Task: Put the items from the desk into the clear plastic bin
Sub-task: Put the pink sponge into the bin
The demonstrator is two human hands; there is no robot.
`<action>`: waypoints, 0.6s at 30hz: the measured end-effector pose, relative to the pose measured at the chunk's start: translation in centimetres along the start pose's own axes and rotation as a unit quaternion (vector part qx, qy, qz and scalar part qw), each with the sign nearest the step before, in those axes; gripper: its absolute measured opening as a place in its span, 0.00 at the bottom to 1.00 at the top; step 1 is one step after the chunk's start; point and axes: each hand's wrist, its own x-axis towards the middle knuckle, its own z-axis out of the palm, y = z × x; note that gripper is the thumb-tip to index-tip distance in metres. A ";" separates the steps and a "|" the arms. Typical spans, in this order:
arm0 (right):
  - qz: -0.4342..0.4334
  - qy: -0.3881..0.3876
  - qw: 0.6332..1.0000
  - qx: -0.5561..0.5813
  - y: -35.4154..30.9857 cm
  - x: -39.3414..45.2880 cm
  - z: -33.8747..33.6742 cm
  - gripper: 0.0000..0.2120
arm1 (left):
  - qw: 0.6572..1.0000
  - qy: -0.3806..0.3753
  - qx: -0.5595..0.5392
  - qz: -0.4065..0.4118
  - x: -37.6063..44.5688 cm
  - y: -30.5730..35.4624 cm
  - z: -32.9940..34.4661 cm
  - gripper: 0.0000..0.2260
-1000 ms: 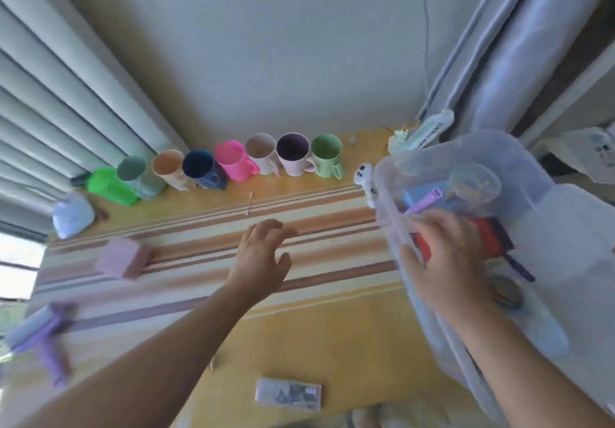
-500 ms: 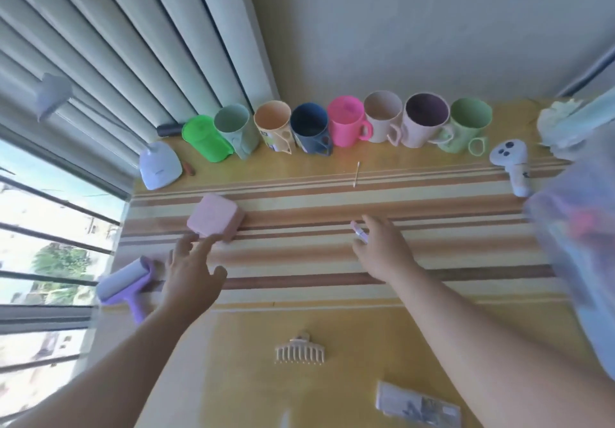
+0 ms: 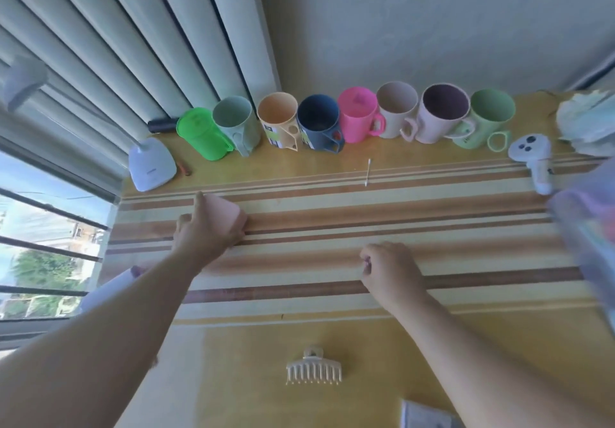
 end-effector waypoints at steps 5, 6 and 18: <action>0.046 -0.044 0.998 0.022 1.1 -3.7 -2.0 0.06 | 0.989 0.012 0.054 0.136 -7.2 5.8 -1.1 0.18; 0.061 -0.048 0.996 0.035 1.8 -4.3 -2.5 0.06 | 0.987 0.000 0.041 0.156 -10.2 7.9 -1.9 0.19; 0.071 0.279 0.951 0.116 16.6 -13.8 -27.2 0.08 | 0.916 -0.048 -0.042 0.397 -27.0 34.9 -2.8 0.56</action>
